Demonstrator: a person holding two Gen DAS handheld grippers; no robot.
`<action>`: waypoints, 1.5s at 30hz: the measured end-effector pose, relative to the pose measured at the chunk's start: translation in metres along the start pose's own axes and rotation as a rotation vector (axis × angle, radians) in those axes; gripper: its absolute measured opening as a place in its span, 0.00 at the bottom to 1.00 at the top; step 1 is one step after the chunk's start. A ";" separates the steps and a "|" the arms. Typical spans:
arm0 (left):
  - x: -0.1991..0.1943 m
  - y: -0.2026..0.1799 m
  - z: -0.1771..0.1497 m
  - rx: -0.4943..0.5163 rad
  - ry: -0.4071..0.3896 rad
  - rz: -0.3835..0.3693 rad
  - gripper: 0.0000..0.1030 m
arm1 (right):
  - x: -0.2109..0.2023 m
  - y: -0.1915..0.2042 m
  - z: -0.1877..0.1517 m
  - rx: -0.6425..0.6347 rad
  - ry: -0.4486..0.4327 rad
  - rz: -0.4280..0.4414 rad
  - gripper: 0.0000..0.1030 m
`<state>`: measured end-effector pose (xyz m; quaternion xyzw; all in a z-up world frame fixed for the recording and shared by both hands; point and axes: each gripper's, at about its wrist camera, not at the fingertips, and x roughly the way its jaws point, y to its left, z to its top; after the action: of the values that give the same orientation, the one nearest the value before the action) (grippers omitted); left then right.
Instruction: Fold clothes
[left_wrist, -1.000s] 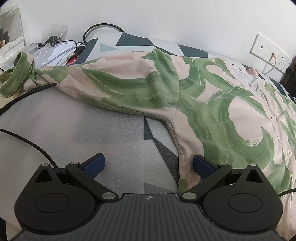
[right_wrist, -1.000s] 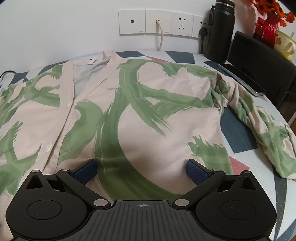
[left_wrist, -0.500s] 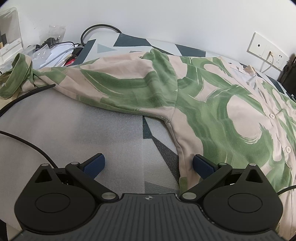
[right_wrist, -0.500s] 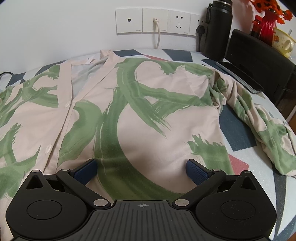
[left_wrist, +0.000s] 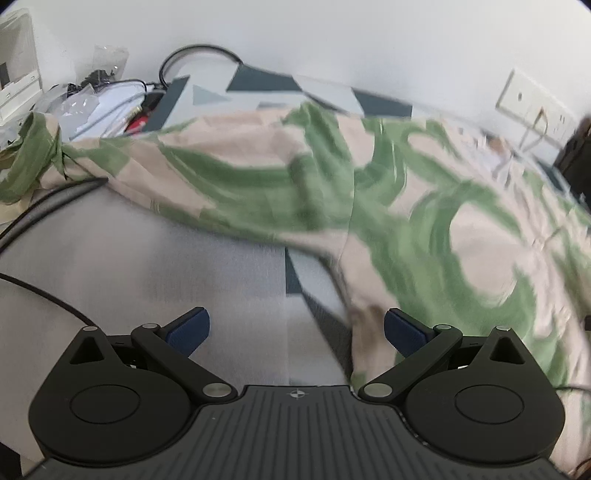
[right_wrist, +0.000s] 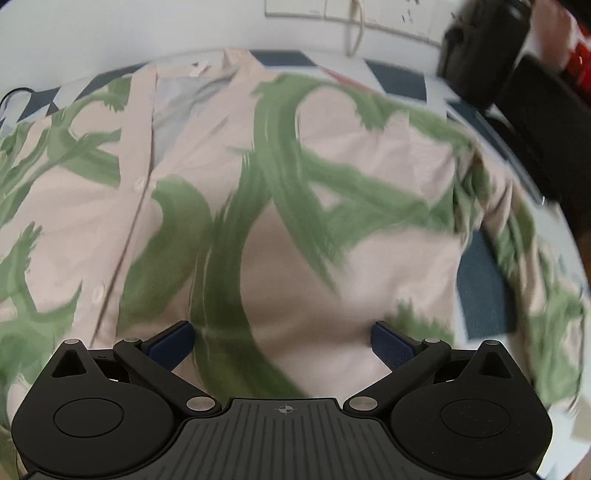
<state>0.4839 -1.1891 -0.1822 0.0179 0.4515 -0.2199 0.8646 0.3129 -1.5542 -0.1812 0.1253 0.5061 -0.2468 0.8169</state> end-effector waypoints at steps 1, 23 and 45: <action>-0.004 0.000 0.003 -0.005 -0.014 -0.003 1.00 | -0.005 0.000 0.004 0.003 -0.034 0.000 0.99; 0.013 -0.067 0.103 0.156 -0.214 -0.060 1.00 | -0.012 -0.089 0.104 0.131 -0.295 -0.003 0.98; 0.149 -0.109 0.158 0.352 -0.136 0.135 1.00 | 0.115 -0.151 0.160 0.089 -0.215 -0.177 0.83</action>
<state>0.6368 -1.3781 -0.1879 0.1839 0.3445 -0.2377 0.8894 0.3976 -1.7866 -0.2031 0.0891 0.4131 -0.3519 0.8352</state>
